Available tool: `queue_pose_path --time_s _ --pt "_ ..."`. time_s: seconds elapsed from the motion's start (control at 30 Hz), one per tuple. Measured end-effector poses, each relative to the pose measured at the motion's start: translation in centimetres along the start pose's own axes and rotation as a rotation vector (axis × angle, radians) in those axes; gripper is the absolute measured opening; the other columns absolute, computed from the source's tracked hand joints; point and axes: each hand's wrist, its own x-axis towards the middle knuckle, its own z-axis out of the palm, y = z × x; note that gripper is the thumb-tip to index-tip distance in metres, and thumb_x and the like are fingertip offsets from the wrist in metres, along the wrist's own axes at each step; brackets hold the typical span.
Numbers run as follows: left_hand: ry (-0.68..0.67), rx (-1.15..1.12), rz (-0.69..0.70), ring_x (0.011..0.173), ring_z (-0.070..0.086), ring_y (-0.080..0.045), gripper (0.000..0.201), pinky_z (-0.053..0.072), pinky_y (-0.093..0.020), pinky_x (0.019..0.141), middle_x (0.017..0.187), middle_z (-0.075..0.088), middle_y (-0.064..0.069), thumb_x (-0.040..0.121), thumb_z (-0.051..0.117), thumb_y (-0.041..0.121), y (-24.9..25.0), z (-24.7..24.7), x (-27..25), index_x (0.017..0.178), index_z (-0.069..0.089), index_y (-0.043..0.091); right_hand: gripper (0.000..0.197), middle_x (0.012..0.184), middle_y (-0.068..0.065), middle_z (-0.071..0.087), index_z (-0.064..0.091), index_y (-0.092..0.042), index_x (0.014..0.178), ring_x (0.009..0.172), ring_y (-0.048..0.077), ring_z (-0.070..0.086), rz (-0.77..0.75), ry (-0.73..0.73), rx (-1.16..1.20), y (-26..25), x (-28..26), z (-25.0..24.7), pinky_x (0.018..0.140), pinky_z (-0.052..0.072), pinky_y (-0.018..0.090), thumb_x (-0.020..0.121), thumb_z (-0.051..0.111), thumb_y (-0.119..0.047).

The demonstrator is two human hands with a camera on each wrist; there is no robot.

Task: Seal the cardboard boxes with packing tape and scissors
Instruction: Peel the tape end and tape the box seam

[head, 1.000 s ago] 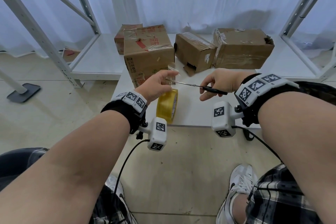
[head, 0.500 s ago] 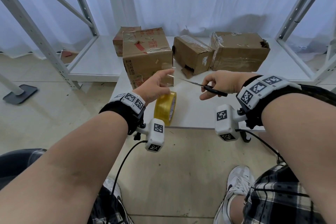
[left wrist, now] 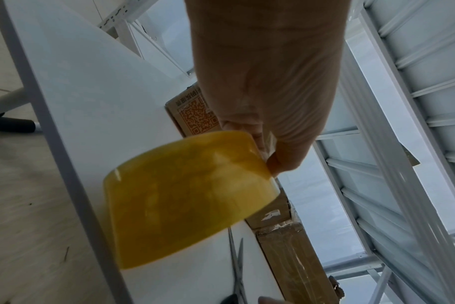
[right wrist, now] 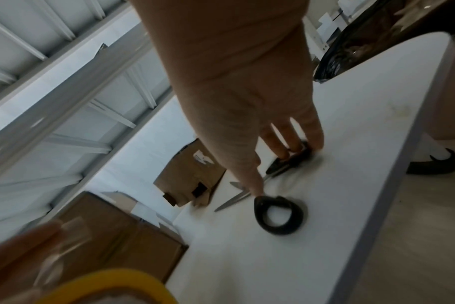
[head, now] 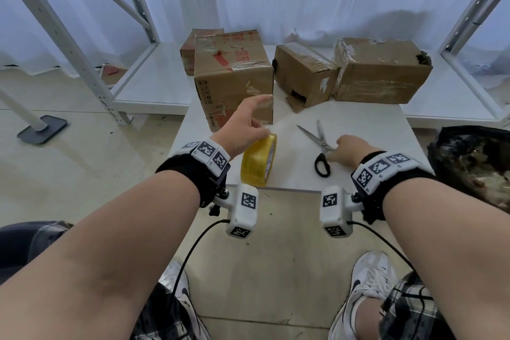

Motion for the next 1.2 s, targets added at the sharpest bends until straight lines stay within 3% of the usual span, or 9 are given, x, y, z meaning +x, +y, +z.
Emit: queue_pose_path --time_s 0.07,0.13,0.2,0.3,0.37,0.5,0.77,0.93,1.2 --pt "0.035 0.011 0.025 0.081 0.051 -0.015 0.065 0.053 -0.020 0.077 0.133 0.038 0.005 0.086 0.060 -0.006 -0.1 0.3 -0.1 0.141 0.039 0.020 0.030 0.115 0.010 0.064 0.064 -0.004 0.113 0.104 0.028 0.059 -0.094 0.194 0.058 -0.9 -0.4 -0.3 0.086 0.045 0.032 0.095 0.055 -0.026" --pt "0.053 0.016 0.036 0.080 0.051 -0.016 0.064 0.052 -0.020 0.078 0.132 0.038 0.006 0.086 0.060 -0.006 -0.2 0.5 -0.2 0.140 0.039 0.020 0.024 0.098 0.005 0.066 0.070 -0.008 0.102 0.088 0.019 0.058 -0.297 0.269 0.355 -2.5 -1.4 -0.9 0.076 0.044 0.027 0.093 0.060 -0.028" --pt "0.061 0.017 0.042 0.080 0.051 -0.016 0.064 0.052 -0.021 0.078 0.135 0.038 0.005 0.085 0.061 -0.005 -0.2 0.5 -0.2 0.140 0.039 0.021 0.020 0.086 -0.001 0.065 0.070 -0.012 0.099 0.076 0.011 0.056 -0.481 0.132 0.653 -4.8 -3.2 -1.6 0.067 0.044 0.021 0.089 0.066 -0.029" --pt "0.063 0.031 0.056 0.083 0.054 -0.019 0.063 0.053 -0.024 0.080 0.140 0.037 0.000 0.086 0.062 -0.001 -0.3 0.5 -0.2 0.141 0.038 0.019 0.021 0.081 -0.002 0.064 0.069 -0.012 0.097 0.071 0.009 0.056 -0.566 -0.004 0.738 -7.2 -4.4 -2.2 0.061 0.046 0.019 0.084 0.072 -0.029" --pt "0.064 0.046 0.060 0.086 0.057 -0.021 0.062 0.054 -0.025 0.081 0.141 0.037 0.000 0.087 0.064 0.003 -0.3 0.5 -0.1 0.141 0.038 0.020 0.019 0.078 -0.001 0.063 0.069 -0.010 0.094 0.070 0.009 0.057 -0.559 -0.038 0.702 -7.8 -4.3 -2.4 0.060 0.047 0.019 0.083 0.074 -0.025" --pt "0.069 0.054 0.055 0.081 0.055 -0.013 0.064 0.052 -0.019 0.081 0.140 0.036 0.002 0.086 0.063 -0.001 -0.3 0.5 -0.3 0.140 0.038 0.022 0.006 0.073 0.002 0.060 0.068 -0.006 0.086 0.067 0.011 0.054 -0.485 -0.028 0.738 -8.2 -3.9 -2.2 0.058 0.047 0.019 0.089 0.067 -0.012" --pt "0.080 0.068 0.060 0.079 0.054 -0.009 0.064 0.049 -0.011 0.078 0.131 0.035 0.008 0.086 0.063 -0.002 -0.3 0.4 -0.5 0.141 0.038 0.020 0.014 0.067 0.007 0.048 0.059 -0.005 0.077 0.058 0.014 0.043 -0.302 -0.173 0.863 -9.2 -3.8 -2.3 0.053 0.043 0.022 0.092 0.061 -0.006" --pt "0.080 0.059 0.059 0.081 0.056 -0.009 0.064 0.050 -0.013 0.080 0.132 0.034 0.009 0.087 0.062 -0.002 -0.5 0.2 -0.6 0.141 0.038 0.020 0.015 0.064 0.009 0.049 0.056 -0.001 0.074 0.051 0.014 0.041 -0.165 -0.229 0.947 -10.0 -3.9 -2.6 0.048 0.041 0.020 0.089 0.057 -0.002" --pt "0.071 0.048 0.062 0.077 0.057 -0.007 0.064 0.051 -0.013 0.078 0.132 0.033 0.008 0.086 0.062 -0.004 -0.4 0.2 -0.7 0.142 0.037 0.019 0.015 0.061 0.010 0.054 0.057 0.001 0.071 0.053 0.016 0.052 -0.208 -0.140 0.809 -10.7 -3.7 -2.8 0.053 0.049 0.023 0.083 0.066 0.001"
